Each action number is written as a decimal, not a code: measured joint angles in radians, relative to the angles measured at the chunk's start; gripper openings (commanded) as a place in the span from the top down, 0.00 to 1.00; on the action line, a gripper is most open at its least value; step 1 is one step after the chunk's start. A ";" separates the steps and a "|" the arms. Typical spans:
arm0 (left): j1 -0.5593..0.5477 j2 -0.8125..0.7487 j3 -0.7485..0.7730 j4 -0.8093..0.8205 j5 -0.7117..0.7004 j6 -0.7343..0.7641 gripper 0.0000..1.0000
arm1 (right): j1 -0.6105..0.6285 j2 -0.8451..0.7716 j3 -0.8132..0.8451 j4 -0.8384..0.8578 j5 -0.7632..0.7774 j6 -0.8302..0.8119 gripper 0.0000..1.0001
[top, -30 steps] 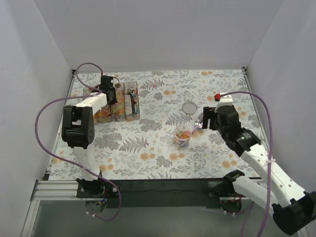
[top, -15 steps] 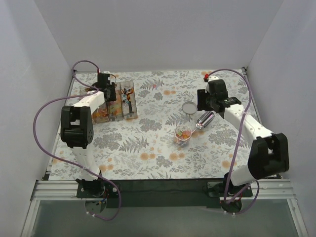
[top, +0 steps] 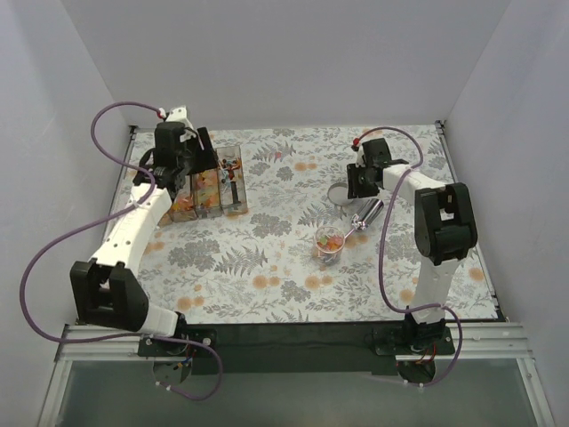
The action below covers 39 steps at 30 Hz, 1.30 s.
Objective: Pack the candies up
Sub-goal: Move the storage box to the center of the board, then pick up the bottle lid at the center of the board.
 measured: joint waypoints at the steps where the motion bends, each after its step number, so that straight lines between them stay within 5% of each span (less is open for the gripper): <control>1: -0.020 -0.033 -0.012 -0.013 0.018 -0.014 0.41 | 0.000 0.011 0.001 0.000 -0.005 -0.002 0.57; 5: -0.102 -0.097 -0.055 -0.074 0.058 -0.063 0.41 | 0.000 0.043 0.005 0.003 -0.013 -0.009 0.63; 14: -0.309 -0.110 -0.173 -0.181 0.073 -0.211 0.39 | 0.008 0.067 0.016 0.060 0.029 -0.035 0.99; 25: -0.375 0.023 -0.007 -0.275 0.049 -0.271 0.39 | 0.135 0.027 0.025 0.052 0.281 -0.073 0.99; 39: -0.456 0.213 0.269 -0.325 0.074 -0.286 0.48 | 0.386 -0.364 -0.002 0.059 0.422 -0.102 0.99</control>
